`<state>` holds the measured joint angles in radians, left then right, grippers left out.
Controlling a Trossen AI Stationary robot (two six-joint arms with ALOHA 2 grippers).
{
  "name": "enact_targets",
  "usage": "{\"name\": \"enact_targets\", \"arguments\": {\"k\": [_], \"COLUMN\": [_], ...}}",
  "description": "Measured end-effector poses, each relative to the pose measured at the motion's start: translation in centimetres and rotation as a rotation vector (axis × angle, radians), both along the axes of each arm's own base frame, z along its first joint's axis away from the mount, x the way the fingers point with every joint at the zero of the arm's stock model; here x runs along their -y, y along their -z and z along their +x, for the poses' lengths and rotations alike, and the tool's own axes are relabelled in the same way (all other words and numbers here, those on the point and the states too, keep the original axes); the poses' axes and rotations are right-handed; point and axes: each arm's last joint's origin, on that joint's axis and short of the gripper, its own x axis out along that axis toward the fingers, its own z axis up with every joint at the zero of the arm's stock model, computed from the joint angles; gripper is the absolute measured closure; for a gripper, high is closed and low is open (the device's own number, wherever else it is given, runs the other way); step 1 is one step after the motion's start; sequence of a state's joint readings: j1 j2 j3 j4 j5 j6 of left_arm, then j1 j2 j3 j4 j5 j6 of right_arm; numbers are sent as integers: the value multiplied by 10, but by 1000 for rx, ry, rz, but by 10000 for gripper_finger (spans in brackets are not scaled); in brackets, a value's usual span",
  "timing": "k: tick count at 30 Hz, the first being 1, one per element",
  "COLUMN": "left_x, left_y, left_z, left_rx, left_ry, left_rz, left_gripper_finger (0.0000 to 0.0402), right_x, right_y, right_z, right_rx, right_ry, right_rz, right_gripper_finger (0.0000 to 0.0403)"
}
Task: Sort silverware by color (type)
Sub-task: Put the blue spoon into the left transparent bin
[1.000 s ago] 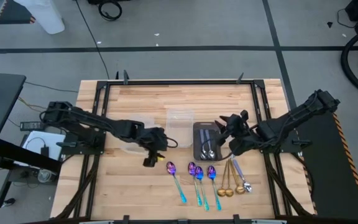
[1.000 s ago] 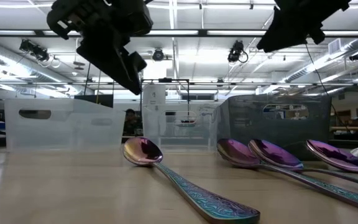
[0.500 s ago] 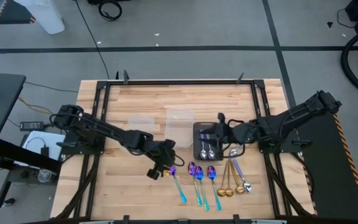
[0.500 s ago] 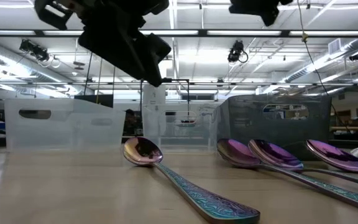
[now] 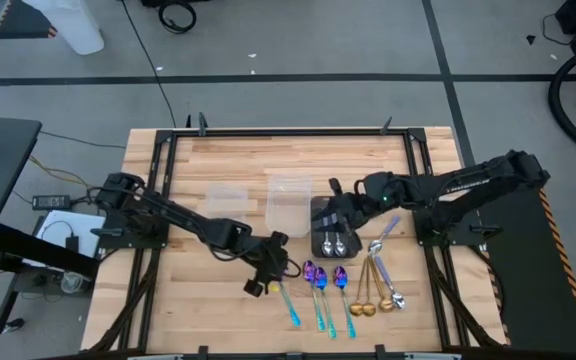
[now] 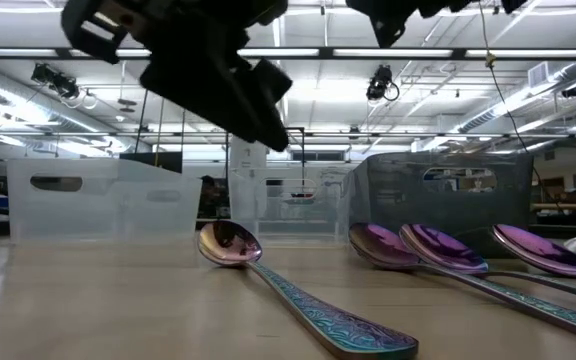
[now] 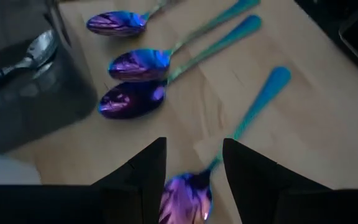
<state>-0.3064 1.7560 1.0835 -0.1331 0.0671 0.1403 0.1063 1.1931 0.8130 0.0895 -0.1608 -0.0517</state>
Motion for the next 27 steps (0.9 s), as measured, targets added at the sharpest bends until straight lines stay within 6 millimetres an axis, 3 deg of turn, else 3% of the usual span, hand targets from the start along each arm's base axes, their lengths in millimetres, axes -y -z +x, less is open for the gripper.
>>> {"name": "enact_targets", "arguments": {"k": [11,19,22,27], "left_x": [15,23,26,27], "left_y": [-1,5,11,21], "left_z": [17,29,25,31], "left_rx": [-85,-177,-213,-178], "left_ry": [12,91,150,221], "left_rz": [-5,18,70,125], "left_gripper_finger": [235,235,235,240], "right_x": [11,15,17,14], "right_y": [31,34,32,39], "right_z": [-13,-26,-28,-27], "right_rx": [38,73,69,20], "right_ry": [7,125,189,222], "right_rz": [47,60,55,44], "right_gripper_finger": [270,271,271,271]}}
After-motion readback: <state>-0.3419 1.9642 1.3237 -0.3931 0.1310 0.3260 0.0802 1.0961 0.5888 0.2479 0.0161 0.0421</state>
